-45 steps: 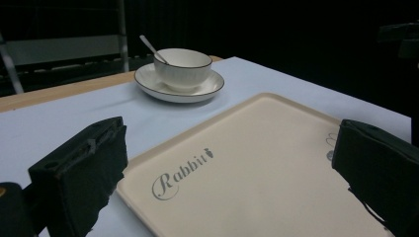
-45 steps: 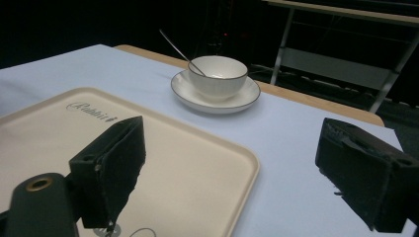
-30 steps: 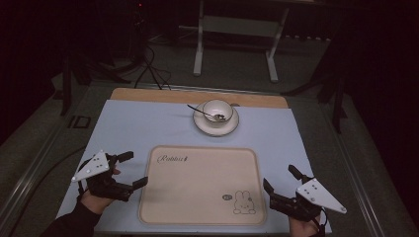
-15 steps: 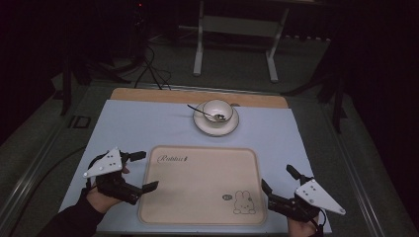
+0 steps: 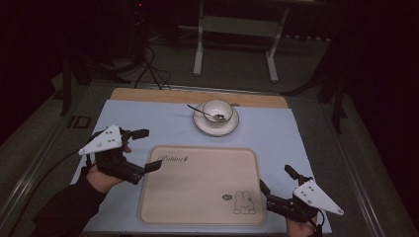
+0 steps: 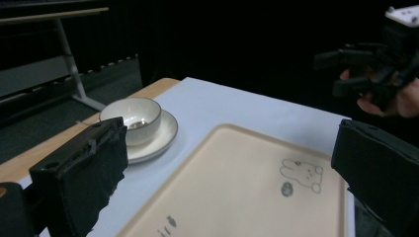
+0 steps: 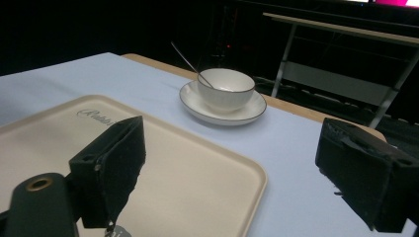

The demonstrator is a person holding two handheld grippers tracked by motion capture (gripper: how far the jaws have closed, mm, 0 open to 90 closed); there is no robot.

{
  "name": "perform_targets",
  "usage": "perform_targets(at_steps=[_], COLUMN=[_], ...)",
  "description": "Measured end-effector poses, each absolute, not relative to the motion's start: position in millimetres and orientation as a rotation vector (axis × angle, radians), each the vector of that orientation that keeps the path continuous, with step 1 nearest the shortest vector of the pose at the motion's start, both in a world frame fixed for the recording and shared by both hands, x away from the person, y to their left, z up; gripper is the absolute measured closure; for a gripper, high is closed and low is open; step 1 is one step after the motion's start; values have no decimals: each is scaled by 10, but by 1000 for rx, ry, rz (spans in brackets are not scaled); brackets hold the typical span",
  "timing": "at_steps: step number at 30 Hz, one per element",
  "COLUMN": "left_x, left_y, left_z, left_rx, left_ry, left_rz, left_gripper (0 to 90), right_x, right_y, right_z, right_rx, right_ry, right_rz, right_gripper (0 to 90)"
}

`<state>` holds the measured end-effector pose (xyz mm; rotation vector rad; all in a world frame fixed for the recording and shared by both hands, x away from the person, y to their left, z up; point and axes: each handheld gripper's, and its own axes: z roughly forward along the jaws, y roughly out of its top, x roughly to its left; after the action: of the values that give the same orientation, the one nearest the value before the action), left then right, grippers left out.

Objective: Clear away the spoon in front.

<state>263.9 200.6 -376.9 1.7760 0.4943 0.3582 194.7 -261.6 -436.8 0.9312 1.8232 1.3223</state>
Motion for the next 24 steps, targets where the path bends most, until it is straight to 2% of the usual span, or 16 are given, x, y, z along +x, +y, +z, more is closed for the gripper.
perform_targets(at_steps=[11,24], left_x=[2992,3462], left_y=[1842,1598], left_z=[-3580,-3717], left_rx=[1739,1737], left_ry=[534,623], left_rz=[345,357], left_gripper=[19,49], right_x=[1929,1934], right_y=[-2604,-2597], right_z=[-4356,-4367], right_rx=[912,912], right_ry=[1816,1826], right_rz=[1331,1339], right_gripper=[119,119])
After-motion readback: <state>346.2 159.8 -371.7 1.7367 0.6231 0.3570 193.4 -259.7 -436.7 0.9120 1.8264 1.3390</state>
